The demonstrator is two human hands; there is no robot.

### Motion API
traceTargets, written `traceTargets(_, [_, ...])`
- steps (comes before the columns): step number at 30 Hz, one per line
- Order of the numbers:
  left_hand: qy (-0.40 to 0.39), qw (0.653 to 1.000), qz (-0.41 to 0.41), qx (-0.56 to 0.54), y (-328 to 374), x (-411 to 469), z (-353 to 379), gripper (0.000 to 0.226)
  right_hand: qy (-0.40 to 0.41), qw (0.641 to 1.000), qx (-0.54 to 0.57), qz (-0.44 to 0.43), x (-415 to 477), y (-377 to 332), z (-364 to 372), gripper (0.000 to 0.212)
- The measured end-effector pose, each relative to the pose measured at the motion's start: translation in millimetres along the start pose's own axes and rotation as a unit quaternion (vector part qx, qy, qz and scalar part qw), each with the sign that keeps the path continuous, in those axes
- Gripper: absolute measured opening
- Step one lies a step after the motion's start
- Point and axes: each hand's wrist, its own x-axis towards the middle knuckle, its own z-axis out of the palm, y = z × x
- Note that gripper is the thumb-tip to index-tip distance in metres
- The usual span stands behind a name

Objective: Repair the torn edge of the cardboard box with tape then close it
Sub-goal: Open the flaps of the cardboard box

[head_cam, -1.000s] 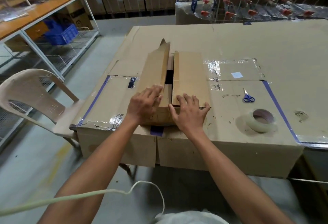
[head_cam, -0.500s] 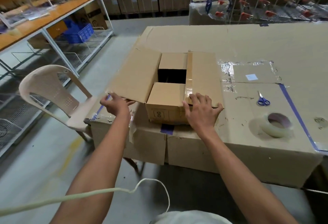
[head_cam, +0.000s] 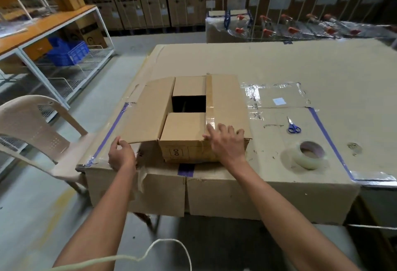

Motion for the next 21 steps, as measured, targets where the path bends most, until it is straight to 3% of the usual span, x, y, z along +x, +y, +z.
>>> traceTargets(5, [-0.031, 0.999, 0.027, 0.035, -9.1, -20.3, 9.3, 0.036, 0.06, 0.998, -0.019, -0.023, 23.6, 32.3, -14.4, 0.022])
traceTargets(8, [-0.022, 0.999, 0.037, 0.029, -5.7, -34.6, 15.6, 0.038, 0.093, 0.995, 0.015, -0.015, 34.0, 51.0, -26.9, 0.039])
traceTargets(14, [-0.007, 0.998, 0.037, 0.051, -6.0, -32.8, 22.1, 0.041, 0.16, 0.968, 0.14, 0.136, 43.7, 88.3, -54.2, 0.038])
traceTargets(17, [-0.005, 0.997, 0.045, 0.063, -8.2, -33.2, 24.0, 0.042, 0.186, 0.935, 0.207, 0.22, 41.3, 119.3, -58.3, 0.026])
traceTargets(21, [-0.004, 0.996, 0.039, 0.077, -7.6, -38.2, 24.2, 0.043, 0.2, 0.888, 0.26, 0.322, 35.1, 155.2, -53.3, 0.029])
